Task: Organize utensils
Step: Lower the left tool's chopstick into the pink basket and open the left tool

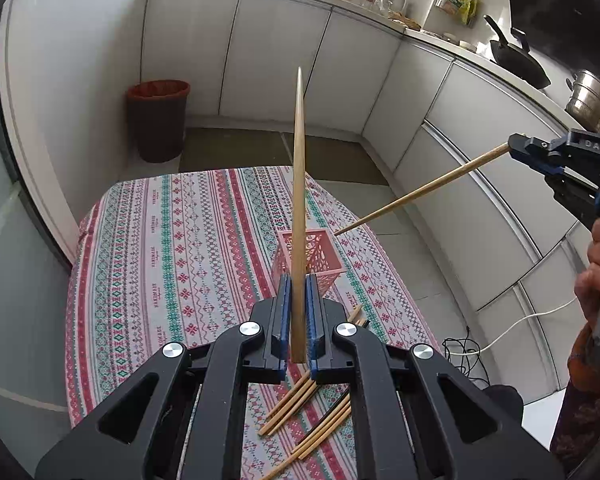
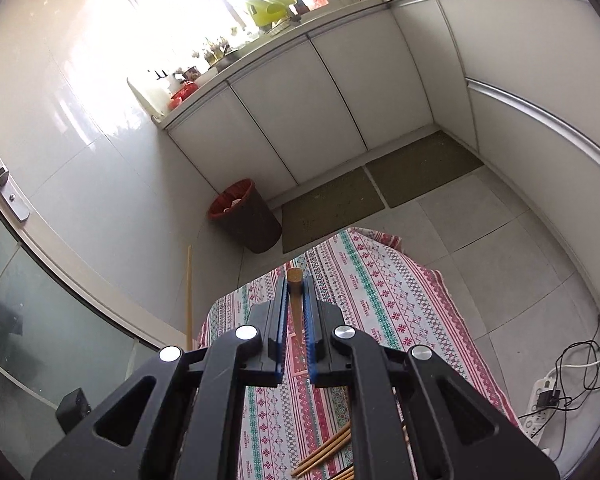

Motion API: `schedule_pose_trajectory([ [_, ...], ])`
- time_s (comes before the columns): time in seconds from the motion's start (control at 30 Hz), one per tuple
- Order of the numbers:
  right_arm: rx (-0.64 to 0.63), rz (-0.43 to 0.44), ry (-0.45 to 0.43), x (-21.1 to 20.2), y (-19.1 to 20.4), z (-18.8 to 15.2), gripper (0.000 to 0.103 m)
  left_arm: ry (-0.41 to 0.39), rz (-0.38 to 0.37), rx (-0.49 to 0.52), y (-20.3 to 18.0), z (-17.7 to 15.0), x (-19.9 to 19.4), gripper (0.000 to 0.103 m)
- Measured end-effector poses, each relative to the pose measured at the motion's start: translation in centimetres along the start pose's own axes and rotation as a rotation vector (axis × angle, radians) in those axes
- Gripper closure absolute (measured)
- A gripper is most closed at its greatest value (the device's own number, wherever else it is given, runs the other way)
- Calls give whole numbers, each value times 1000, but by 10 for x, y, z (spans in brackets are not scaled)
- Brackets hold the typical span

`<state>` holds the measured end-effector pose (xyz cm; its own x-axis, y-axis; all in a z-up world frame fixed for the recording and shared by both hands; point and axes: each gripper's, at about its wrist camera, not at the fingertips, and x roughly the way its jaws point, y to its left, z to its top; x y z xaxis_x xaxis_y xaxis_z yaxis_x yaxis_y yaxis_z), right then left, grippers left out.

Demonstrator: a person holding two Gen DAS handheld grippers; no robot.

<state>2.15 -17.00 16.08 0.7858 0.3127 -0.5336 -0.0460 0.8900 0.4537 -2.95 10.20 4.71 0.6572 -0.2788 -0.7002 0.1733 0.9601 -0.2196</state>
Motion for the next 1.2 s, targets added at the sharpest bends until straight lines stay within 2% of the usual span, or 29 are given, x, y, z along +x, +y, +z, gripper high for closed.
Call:
schedule_pose_trajectory([
  [0.07,-6,-1,4,3,0,2,95,4,42,41,3,-4,-8,97],
  [0.17,0,4,13,7,0,2,95,18,149,47,19,-14,-6,97],
  [0.27,1,11,23,10,0,0,95,-2,169,-6,34,-22,-12,97],
  [0.57,-16,6,35,13,10,-2,95,-66,143,-20,29,-16,-24,97],
  [0.83,-38,-9,27,22,18,6,95,-214,84,9,-6,39,-30,97],
  [1.03,-68,-27,29,32,20,17,95,-267,40,18,-30,75,-1,97],
  [1.2,-104,-50,58,52,22,17,95,-211,24,4,-30,80,54,96],
])
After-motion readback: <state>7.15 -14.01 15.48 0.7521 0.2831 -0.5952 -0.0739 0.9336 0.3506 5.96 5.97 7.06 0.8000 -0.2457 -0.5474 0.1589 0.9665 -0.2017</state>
